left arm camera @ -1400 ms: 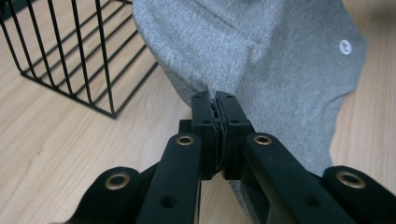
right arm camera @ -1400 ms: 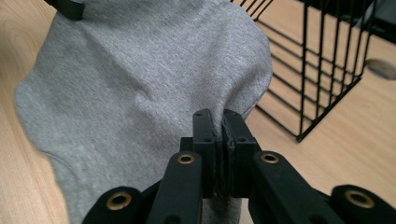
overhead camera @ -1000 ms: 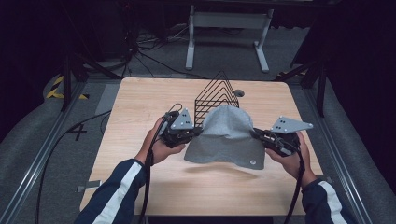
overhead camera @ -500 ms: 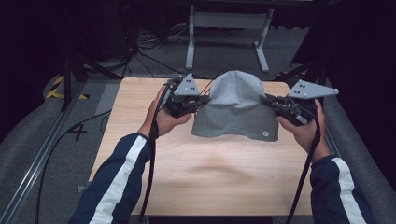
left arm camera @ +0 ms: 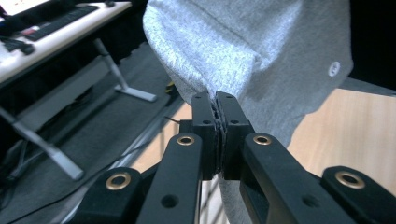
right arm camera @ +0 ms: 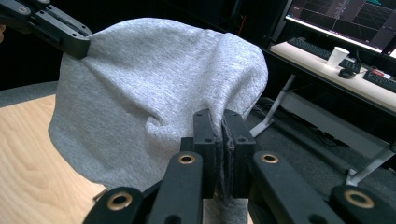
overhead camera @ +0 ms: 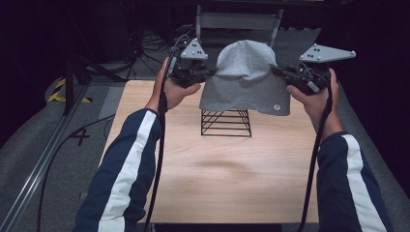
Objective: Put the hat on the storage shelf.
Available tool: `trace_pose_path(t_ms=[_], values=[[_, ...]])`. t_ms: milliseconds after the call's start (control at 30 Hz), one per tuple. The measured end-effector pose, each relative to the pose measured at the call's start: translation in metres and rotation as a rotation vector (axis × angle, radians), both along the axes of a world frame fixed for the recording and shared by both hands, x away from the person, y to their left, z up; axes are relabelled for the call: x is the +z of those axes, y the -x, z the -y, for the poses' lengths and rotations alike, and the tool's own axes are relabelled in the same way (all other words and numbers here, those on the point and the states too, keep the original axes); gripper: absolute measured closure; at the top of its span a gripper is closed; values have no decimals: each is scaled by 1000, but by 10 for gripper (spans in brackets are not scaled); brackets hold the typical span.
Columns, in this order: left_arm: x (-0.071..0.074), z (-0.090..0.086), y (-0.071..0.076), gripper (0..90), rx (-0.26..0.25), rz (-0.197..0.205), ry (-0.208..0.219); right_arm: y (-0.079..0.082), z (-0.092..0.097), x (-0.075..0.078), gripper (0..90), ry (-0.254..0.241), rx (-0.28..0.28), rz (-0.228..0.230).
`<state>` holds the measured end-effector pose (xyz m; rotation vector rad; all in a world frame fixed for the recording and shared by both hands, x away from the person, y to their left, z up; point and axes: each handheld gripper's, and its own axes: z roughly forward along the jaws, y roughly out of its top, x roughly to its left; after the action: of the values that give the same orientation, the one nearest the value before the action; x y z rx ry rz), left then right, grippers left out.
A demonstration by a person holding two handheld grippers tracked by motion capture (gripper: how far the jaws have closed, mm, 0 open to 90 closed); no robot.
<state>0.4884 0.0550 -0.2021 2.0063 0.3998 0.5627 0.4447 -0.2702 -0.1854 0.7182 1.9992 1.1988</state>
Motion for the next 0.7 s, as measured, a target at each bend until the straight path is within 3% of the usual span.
trace_pose_path(t_ms=[100,200,400,700], values=[[4,1,-8,878,21,-1,27,-11,-4,4,859,4,-13,4],[7,1,-14,878,34,14,27,-19,-7,7,859,-3,-19,13],[9,1,-27,878,64,3,28,-35,-10,5,859,-33,-23,6],[-9,1,-46,878,99,-32,18,-54,-9,-7,860,-52,-33,-14]])
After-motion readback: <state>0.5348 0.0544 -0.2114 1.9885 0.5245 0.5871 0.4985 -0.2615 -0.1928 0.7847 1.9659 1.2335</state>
